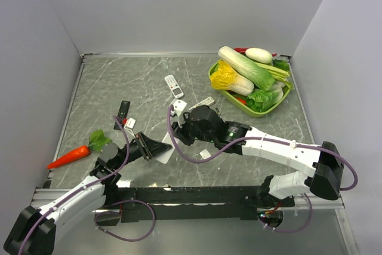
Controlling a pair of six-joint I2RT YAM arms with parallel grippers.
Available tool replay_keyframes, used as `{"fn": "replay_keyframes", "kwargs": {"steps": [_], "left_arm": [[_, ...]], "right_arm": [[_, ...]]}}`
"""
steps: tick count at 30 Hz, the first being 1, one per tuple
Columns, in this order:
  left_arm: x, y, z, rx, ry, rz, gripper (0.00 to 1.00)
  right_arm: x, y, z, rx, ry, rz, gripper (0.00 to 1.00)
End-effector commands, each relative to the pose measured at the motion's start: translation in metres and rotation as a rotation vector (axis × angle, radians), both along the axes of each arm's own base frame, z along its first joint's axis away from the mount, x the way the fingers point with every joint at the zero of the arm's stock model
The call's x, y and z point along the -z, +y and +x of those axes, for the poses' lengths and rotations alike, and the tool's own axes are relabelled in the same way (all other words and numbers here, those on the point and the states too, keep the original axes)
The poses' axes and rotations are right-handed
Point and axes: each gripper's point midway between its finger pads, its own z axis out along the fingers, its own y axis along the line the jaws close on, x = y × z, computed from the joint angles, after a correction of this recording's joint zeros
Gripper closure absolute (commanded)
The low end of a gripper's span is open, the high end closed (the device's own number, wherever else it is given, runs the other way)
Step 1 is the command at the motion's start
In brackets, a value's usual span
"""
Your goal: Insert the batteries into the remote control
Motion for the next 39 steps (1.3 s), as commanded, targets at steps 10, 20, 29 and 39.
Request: {"fn": "replay_keyframes", "kwargs": {"steps": [10,20,29,39], "left_arm": [[0.015,0.005,-0.011,0.008,-0.032,-0.009,0.98],[0.015,0.004,-0.01,0.013,-0.03,-0.004,0.98],[0.013,0.004,-0.01,0.014,-0.033,-0.007,0.98],[0.01,0.004,-0.01,0.014,-0.036,-0.017,0.98]], "right_arm": [[-0.063,-0.005,-0.009,-0.029,-0.058,0.096,0.65],[-0.073,0.012,0.0,-0.057,-0.081,0.08,0.76],[-0.06,0.025,0.009,-0.058,-0.073,0.019,0.77],[-0.042,0.026,0.011,-0.054,-0.048,-0.025,0.81]]}}
